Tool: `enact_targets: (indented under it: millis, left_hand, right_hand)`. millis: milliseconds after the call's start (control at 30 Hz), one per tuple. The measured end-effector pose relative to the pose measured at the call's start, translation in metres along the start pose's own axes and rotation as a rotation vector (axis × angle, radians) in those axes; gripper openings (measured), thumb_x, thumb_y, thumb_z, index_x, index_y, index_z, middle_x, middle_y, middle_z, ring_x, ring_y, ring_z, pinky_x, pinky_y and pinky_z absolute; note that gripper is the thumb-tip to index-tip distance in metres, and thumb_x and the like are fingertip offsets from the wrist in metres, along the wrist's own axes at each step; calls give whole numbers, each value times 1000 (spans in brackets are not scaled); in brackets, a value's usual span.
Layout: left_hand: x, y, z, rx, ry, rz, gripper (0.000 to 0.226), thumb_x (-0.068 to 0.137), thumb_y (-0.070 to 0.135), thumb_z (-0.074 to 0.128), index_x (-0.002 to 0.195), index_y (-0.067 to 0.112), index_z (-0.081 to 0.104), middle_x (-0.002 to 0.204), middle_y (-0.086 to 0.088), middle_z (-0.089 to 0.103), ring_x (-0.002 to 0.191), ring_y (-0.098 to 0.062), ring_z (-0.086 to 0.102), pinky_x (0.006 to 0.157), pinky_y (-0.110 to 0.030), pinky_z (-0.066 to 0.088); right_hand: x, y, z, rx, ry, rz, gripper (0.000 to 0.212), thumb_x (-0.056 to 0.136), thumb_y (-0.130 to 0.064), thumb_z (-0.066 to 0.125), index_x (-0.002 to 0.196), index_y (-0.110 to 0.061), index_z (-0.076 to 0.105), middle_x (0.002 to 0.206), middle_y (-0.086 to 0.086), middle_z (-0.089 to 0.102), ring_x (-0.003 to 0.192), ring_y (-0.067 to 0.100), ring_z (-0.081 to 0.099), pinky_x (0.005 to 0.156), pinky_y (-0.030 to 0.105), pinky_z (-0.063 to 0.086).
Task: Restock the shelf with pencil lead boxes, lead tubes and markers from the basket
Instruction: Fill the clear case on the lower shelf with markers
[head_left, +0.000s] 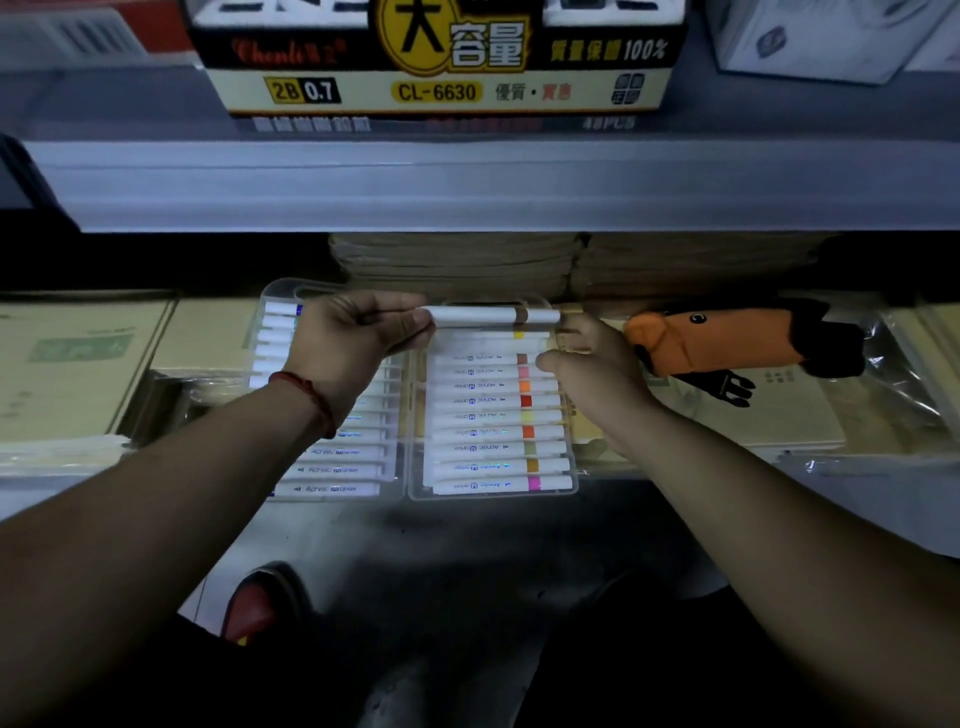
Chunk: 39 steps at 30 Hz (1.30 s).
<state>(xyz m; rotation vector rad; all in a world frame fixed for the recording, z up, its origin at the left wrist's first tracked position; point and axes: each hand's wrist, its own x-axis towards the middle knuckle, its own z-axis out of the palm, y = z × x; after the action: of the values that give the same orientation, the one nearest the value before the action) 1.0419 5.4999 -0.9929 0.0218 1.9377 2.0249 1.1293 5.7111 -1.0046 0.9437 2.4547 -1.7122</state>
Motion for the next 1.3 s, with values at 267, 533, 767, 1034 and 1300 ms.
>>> enact_targets:
  millis: [267,533,767,1034,1300]
  left_hand:
    - [-14,-5,-11,-44,-35,-76,10,89,-7,65,91,1,71,78,-8,76,79,-22,75,81,-26,60]
    - [-14,-2,-14,230,-102,77,19,85,-3,74,101,7,76,92,-28,66,78,-25,70,77,-26,59]
    - [-3,-17,-16,512,-79,172,13,87,8,76,97,17,78,78,-25,69,66,-20,69,75,-29,58]
    - [18,-41,7,623,-9,103,6,87,22,78,92,21,76,81,-2,74,71,-9,64,67,-11,46]
    - [31,-51,19,861,-62,173,15,93,26,67,105,25,77,66,5,71,71,-9,69,77,-25,53]
  right_hand:
    - [-10,-1,-2,111,-136,-177,21,96,-12,64,111,-26,68,89,3,76,73,13,70,66,29,52]
    - [-11,-5,-9,163,-264,-144,29,102,-30,57,97,-4,69,77,8,68,65,20,62,58,32,46]
    - [-6,0,-2,40,-210,-95,25,103,-31,55,108,-9,67,84,3,69,62,17,62,56,31,48]
    - [7,20,0,-357,-20,-205,48,97,-10,56,141,-26,50,124,4,62,91,16,65,58,21,48]
    - [9,37,-6,-594,-128,-189,61,99,-20,54,155,-34,33,153,8,33,126,26,53,97,35,50]
